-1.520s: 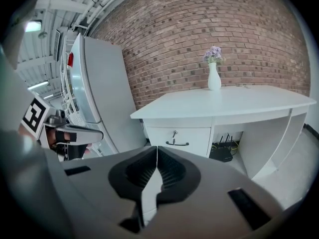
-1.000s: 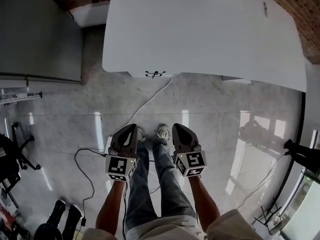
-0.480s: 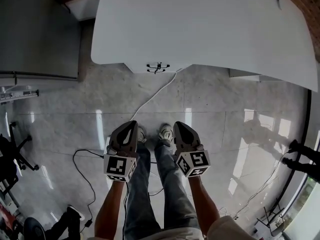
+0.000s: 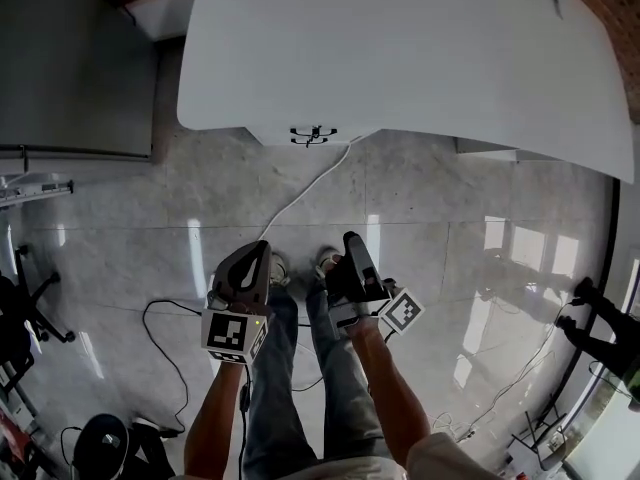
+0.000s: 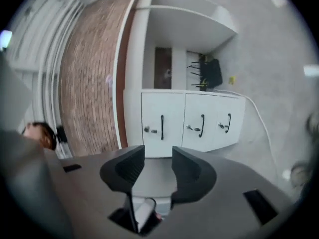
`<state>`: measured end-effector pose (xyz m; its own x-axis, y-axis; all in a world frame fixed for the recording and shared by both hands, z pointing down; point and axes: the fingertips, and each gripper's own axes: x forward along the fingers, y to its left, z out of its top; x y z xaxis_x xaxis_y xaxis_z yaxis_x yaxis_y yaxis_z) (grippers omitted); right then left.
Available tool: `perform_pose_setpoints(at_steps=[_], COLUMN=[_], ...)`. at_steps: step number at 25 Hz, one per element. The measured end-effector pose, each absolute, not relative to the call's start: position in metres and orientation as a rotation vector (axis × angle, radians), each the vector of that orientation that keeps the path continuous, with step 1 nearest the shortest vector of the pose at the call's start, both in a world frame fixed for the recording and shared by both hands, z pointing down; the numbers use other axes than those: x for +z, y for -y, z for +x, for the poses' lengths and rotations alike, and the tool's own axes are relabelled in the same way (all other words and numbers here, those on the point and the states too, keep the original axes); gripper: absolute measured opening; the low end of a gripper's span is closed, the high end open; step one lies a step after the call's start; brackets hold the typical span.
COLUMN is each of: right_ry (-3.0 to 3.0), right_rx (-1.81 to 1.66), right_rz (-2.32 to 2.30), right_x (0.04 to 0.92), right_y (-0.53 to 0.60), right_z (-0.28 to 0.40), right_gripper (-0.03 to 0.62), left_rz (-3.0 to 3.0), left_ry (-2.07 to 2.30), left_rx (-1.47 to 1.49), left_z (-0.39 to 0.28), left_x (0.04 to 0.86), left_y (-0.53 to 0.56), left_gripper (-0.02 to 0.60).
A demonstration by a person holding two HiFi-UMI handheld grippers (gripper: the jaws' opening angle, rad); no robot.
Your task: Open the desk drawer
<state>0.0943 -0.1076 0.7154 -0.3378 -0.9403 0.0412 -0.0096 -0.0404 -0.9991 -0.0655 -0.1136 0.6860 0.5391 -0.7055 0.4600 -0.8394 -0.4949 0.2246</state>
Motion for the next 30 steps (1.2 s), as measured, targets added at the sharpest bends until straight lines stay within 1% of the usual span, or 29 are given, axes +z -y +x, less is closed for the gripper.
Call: perform_pose_setpoints(at_steps=[3, 9, 15, 22, 28, 29, 30], right_ry=[-1.257, -1.331, -1.347, -1.402, -1.428, -1.421, -1.417], right_rx=[-1.454, -1.480, -1.492, -1.428, -1.425, -1.419, -1.415], right_rz=[-1.016, -1.054, -1.065, -1.034, -1.054, -1.058, -1.066], right_x=[0.727, 0.745, 0.762, 0.744, 0.738, 0.736, 0.735], right_y=[0.111, 0.134, 0.196, 0.275, 0.315, 0.318, 0.320], right_z=[0.110, 0.105, 0.094, 0.085, 0.081, 0.083, 0.083], right_gripper=[0.169, 0.169, 0.169, 0.169, 0.167, 0.162, 0.128], left_rz=[2.361, 2.350, 2.335, 2.325, 2.317, 2.319, 2.321], left_ry=[1.260, 1.258, 1.257, 1.243, 1.231, 1.226, 1.223], left_rx=[0.432, 0.427, 0.404, 0.407, 0.396, 0.398, 0.401], left_z=[-0.065, -0.065, -0.064, -0.067, -0.067, -0.067, -0.068], left_x=[0.686, 0.686, 0.680, 0.681, 0.679, 0.678, 0.678], left_y=[0.115, 0.113, 0.107, 0.104, 0.100, 0.100, 0.101], left_gripper=[0.012, 0.012, 0.012, 0.012, 0.012, 0.012, 0.012])
